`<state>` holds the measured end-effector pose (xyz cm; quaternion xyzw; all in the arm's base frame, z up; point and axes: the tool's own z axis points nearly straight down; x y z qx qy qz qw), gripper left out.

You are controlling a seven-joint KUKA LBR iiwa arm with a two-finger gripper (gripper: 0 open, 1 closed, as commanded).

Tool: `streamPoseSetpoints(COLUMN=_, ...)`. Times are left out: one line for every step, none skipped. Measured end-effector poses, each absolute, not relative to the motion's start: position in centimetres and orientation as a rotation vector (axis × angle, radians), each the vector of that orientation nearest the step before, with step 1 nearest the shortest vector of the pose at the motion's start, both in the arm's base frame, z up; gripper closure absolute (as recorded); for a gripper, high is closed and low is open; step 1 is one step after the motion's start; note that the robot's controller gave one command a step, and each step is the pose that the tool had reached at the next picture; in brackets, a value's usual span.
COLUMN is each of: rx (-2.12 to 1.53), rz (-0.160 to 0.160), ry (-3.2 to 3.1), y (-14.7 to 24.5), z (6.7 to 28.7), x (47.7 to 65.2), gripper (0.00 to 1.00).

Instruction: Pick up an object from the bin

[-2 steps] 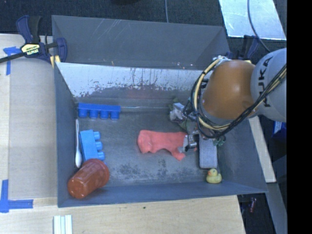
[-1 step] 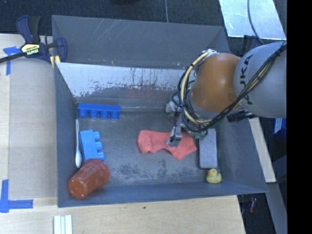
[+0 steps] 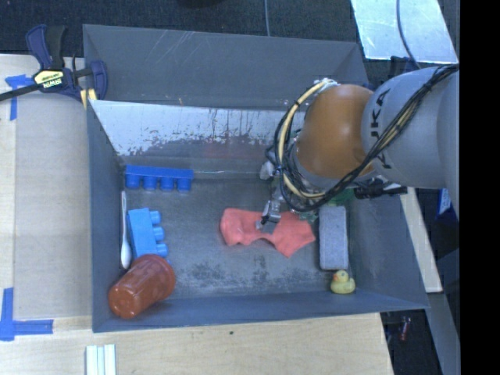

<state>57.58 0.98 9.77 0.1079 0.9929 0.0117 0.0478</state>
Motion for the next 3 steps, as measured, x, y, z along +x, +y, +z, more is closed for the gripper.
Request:
streamPoseSetpoints(rx=-0.144, rz=0.012, ry=3.037, y=0.0, z=8.7, x=56.5, gripper=0.00)
streamPoseSetpoints(rx=0.082, rz=0.024, ry=3.037, y=-0.3, z=7.1, x=54.8, gripper=1.00)
streamPoseSetpoints(rx=0.082, rz=0.024, ry=3.037, y=-0.3, z=7.1, x=54.8, gripper=1.00)
